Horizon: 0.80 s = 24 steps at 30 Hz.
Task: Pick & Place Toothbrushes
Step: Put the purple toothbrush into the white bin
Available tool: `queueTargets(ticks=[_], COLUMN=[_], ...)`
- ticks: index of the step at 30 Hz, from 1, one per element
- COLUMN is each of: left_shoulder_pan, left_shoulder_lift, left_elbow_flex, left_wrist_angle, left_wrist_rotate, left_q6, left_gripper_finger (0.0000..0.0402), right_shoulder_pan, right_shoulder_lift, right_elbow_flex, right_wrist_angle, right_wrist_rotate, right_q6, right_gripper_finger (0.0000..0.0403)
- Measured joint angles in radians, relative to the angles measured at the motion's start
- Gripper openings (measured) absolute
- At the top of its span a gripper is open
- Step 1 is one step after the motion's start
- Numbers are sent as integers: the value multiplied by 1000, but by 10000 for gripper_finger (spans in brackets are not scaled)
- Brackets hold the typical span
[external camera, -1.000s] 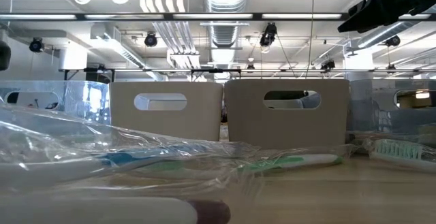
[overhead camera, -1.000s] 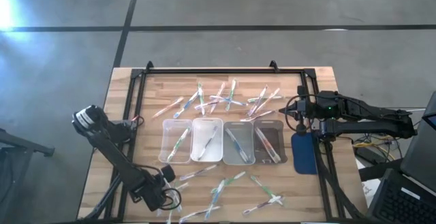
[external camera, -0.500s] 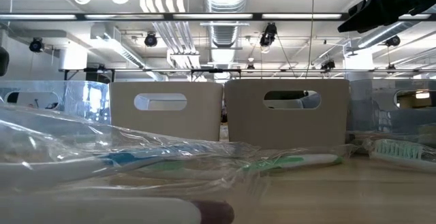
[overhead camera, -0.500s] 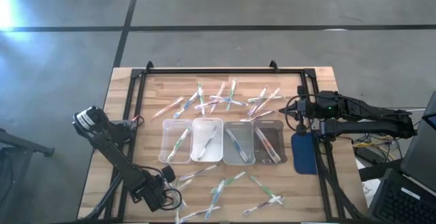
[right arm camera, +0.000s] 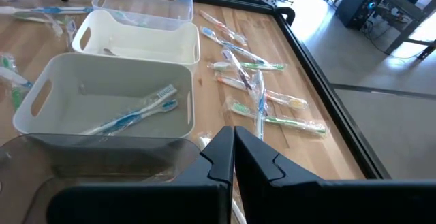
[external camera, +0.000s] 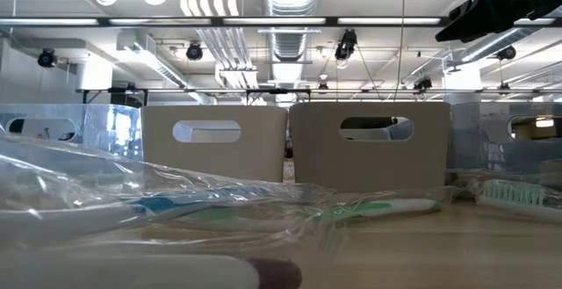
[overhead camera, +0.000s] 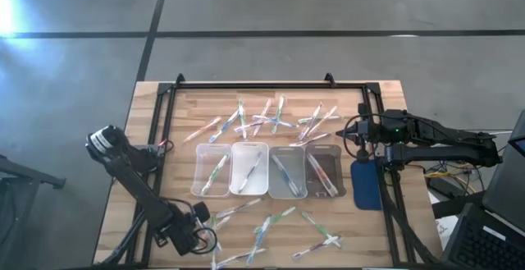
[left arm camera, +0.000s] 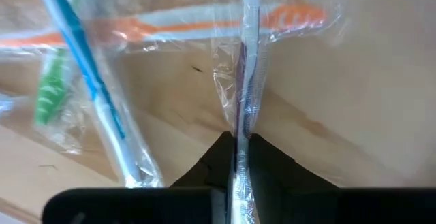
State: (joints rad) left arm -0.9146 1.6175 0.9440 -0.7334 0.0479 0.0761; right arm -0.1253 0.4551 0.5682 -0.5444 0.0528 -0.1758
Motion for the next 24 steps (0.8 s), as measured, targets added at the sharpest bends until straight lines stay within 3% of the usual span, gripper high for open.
queueTargets(ticks=[9,15,18,24], left_shoulder_pan=[-8,-7,-5,5], left_shoulder_lift=[-81,-116,-122,-123], left_elbow_flex=[42,104,133,180], left_wrist_angle=[-19,-16,9,95], left_wrist_rotate=[-9,-131,-267,-714], left_q6=[-37,-26,-16,-158], left_gripper_finger=[34,36,36,36], right_shoulder_pan=[0,0,0,0], right_shoulder_lift=[0,-1,-1,-1], right_elbow_flex=[0,0,0,0], right_wrist_angle=[0,0,0,0], right_wrist_rotate=[0,0,0,0], right_q6=[0,0,0,0], right_gripper_finger=[8,8,8,8])
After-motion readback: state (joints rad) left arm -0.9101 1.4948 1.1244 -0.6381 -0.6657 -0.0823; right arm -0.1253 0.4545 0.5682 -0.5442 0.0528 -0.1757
